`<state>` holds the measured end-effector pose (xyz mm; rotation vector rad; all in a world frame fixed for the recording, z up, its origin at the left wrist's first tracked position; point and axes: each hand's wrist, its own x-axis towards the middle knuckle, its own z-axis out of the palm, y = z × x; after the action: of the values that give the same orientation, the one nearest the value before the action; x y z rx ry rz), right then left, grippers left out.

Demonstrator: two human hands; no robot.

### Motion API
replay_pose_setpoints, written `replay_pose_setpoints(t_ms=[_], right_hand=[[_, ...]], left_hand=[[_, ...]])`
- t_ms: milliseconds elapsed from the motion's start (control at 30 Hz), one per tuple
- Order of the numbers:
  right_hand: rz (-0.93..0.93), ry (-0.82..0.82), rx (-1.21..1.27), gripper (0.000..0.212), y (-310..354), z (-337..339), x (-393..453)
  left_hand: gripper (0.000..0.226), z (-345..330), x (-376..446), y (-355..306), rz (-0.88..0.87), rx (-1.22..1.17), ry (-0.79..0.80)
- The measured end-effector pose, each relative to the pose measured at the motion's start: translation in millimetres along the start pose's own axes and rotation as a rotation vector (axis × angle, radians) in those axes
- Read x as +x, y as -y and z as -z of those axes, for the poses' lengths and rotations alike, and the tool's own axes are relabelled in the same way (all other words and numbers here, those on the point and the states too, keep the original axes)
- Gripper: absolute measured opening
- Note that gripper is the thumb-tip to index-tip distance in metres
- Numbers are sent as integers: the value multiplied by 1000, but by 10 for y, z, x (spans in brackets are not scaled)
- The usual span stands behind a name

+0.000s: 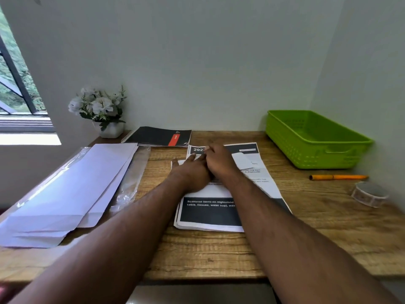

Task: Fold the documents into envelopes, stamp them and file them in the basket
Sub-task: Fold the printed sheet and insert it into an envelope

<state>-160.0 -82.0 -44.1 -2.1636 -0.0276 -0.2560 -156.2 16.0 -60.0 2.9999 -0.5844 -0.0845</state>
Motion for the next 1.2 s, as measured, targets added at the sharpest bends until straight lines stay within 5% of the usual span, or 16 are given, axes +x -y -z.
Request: replay_pose_setpoints(t_ms=[333, 500, 867, 1200], right_hand=[[100, 136, -442, 39, -294, 32, 163], [49, 271, -786, 73, -618, 395, 249], [-8, 286, -854, 75, -651, 437, 268], [-1, 291, -845, 75, -661, 438, 265]], left_hand=[[54, -30, 29, 40, 36, -33, -24], [54, -35, 55, 59, 37, -53, -11], [58, -22, 53, 64, 93, -40, 23], [96, 59, -158, 327, 315, 9, 76]])
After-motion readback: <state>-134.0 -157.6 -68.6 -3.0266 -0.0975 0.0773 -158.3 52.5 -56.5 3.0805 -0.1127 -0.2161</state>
